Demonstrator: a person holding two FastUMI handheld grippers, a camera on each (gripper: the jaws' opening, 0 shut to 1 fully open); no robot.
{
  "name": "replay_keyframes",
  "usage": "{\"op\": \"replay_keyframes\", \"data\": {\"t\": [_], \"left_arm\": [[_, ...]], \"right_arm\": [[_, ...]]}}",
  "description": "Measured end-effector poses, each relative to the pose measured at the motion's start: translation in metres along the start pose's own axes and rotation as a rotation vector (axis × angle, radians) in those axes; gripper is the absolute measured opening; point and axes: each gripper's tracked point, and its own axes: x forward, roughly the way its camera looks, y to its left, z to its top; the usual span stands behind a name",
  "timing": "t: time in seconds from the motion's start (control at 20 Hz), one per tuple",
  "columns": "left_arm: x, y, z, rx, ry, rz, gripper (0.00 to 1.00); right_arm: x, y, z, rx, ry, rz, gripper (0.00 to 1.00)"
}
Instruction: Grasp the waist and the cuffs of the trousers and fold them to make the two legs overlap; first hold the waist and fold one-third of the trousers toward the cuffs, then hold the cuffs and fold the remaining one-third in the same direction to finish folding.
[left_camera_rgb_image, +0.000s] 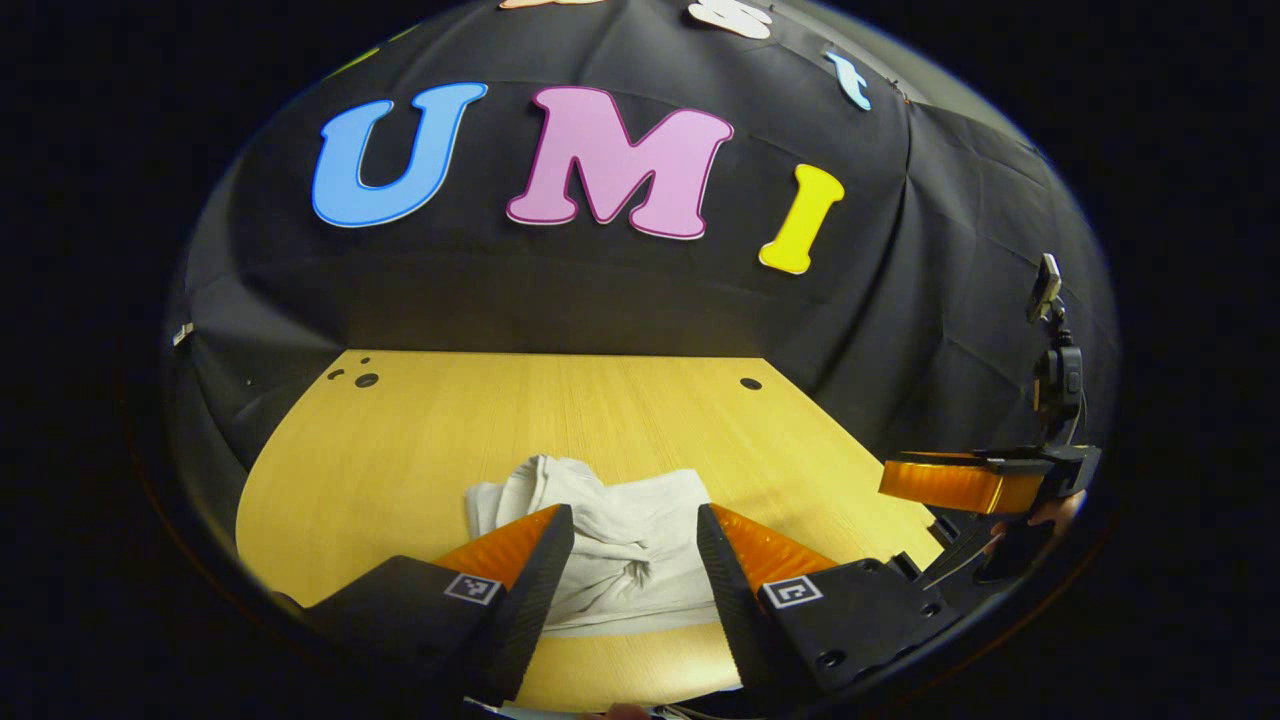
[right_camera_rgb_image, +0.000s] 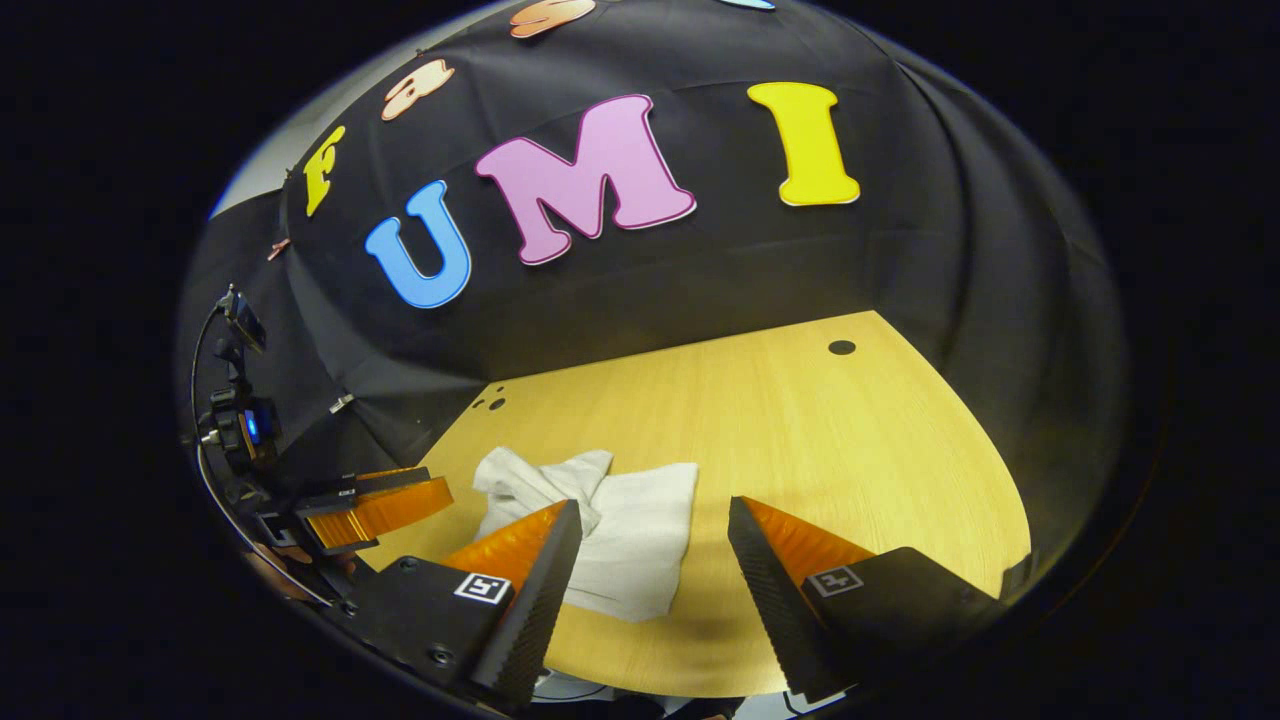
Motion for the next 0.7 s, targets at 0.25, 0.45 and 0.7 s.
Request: {"op": "replay_keyframes", "data": {"t": [0.25,0.45,0.7], "left_arm": [[-0.024,0.025,0.008,-0.032,-0.02,0.057,0.8],[-0.033,0.042,0.005,-0.069,-0.025,0.085,0.8],[-0.039,0.051,-0.001,-0.13,-0.018,0.11,0.81]], "right_arm": [[0.008,0.025,0.007,-0.047,-0.013,0.022,0.91],[0.014,0.039,0.014,-0.076,-0.026,0.036,0.92],[0.017,0.045,0.01,-0.106,-0.016,0.041,0.91]]}}
